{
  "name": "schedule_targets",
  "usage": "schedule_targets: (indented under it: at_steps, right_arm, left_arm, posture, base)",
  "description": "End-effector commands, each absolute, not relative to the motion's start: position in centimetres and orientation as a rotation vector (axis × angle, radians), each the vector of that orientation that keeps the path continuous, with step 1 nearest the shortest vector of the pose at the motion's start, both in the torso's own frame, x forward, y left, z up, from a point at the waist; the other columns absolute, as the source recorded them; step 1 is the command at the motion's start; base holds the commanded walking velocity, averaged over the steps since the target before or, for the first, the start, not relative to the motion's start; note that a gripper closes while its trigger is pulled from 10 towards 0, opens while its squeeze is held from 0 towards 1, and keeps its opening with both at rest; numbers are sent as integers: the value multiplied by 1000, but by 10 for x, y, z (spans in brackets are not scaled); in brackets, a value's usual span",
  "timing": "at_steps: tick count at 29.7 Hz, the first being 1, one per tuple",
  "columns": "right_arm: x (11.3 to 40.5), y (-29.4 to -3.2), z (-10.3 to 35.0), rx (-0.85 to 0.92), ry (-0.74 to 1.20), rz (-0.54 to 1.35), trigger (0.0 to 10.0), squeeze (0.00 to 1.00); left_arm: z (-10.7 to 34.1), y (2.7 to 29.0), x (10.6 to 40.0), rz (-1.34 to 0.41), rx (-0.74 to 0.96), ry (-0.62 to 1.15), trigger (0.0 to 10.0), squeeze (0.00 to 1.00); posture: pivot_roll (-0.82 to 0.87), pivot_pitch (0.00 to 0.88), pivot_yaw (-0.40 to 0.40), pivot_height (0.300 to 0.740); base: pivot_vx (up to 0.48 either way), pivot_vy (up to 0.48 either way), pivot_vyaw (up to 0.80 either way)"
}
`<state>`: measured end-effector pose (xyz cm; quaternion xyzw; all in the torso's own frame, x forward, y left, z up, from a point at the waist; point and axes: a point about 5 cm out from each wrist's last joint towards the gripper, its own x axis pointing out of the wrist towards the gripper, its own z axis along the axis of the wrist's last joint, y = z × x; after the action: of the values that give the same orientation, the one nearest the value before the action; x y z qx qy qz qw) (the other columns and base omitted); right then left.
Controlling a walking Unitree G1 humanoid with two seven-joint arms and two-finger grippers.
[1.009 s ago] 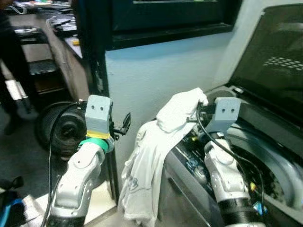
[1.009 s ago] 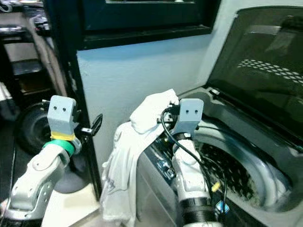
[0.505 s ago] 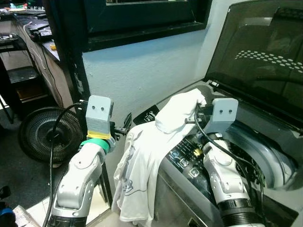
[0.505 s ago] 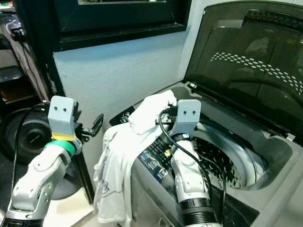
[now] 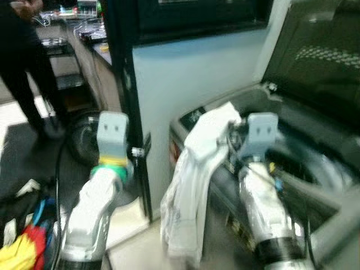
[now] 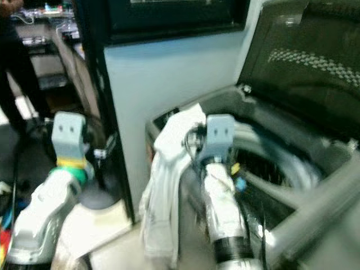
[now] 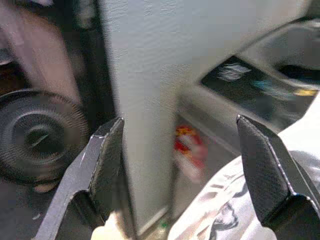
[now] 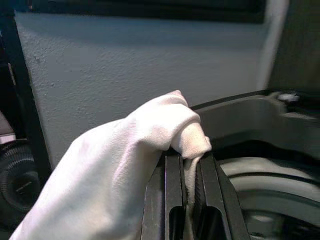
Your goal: Clothes washing
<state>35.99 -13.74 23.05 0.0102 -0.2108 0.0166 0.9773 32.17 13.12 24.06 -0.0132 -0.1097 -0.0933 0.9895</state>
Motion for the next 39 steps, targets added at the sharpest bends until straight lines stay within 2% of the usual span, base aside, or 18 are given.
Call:
schedule_targets:
  at_steps: [1,5,16,33,39]
  right_arm:
    - [359,-140,233,25,-439,21,10000,0]
    - [359,-140,233,25,-438,21,10000,0]
    - [359,-141,231,23,-433,16,10000,0]
    - [360,-140,230,25,-429,12,10000,0]
    - [360,-142,228,42,-416,3,10000,0]
  left_arm:
    - [240,133,321,-186,-35,-221,10000,0]
    - [241,134,322,-178,-24,-239,10000,0]
    - [241,136,323,-168,-11,-234,10000,0]
    - [241,136,323,-171,-9,-236,10000,0]
    - [240,135,323,-172,-31,-221,10000,0]
  posture:
    - [18,47,31,740]
    - [15,48,31,740]
    - [15,53,31,740]
    - [17,55,36,740]
    - [18,54,37,740]
  base:
    - [0,0,0]
    - [137,0,0]
    - [479,0,0]
    - [328,0,0]
    - [193,0,-619]
